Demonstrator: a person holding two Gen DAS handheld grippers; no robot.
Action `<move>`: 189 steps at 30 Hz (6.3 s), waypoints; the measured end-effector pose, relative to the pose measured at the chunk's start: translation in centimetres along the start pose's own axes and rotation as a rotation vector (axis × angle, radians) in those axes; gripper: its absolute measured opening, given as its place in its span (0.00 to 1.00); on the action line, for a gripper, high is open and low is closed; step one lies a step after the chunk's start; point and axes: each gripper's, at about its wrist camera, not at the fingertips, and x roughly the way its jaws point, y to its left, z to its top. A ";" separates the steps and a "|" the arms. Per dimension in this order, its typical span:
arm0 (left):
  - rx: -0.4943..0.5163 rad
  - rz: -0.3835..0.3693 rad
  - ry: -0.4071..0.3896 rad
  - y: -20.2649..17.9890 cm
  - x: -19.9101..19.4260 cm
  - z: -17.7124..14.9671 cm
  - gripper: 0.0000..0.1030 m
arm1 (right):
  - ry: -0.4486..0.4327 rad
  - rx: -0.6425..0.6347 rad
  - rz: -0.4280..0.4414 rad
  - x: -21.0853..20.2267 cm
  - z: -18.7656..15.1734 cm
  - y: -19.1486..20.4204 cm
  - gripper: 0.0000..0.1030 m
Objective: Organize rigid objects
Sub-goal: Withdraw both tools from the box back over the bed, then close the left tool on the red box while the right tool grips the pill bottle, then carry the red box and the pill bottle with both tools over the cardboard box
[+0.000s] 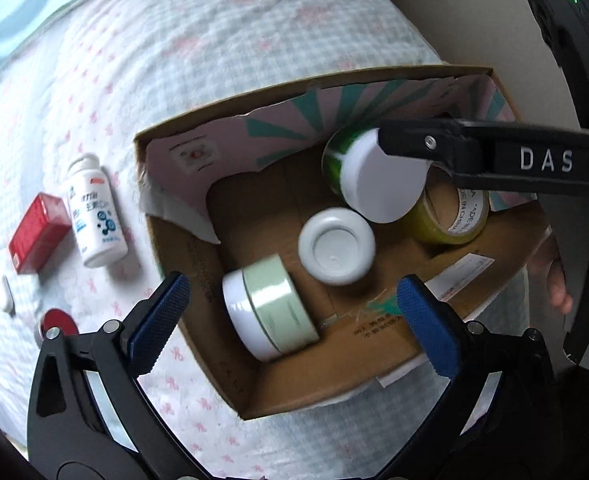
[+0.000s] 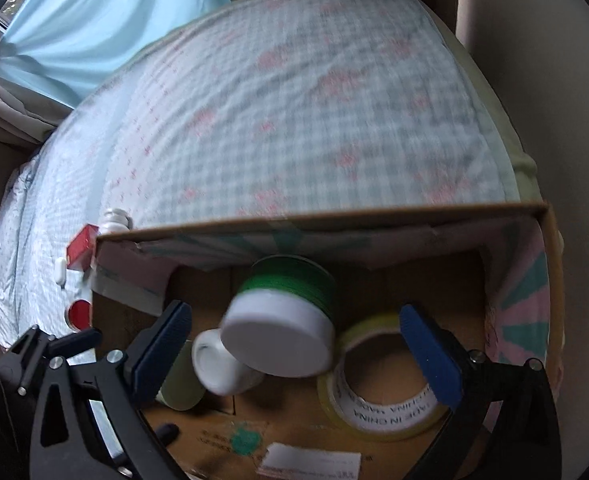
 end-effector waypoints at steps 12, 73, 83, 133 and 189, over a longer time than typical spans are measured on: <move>0.003 -0.009 -0.036 -0.1 -2.7 -0.3 1.00 | 0.005 0.034 -0.034 -2.8 -0.6 0.0 1.00; 0.303 -0.009 -0.211 34.5 -24.4 -8.8 1.00 | -0.214 0.022 -0.159 -12.5 -11.9 37.1 1.00; 0.418 -0.002 -0.049 32.4 -13.5 -1.7 1.00 | -0.095 -0.067 -0.215 -4.2 -6.4 34.7 1.00; 0.320 -0.100 0.118 32.4 1.4 -0.6 0.40 | 0.183 0.033 -0.166 11.8 3.0 28.0 0.44; -0.012 -0.118 -0.080 3.1 -11.8 1.1 0.36 | -0.088 0.478 0.080 -14.9 -5.3 -4.0 0.45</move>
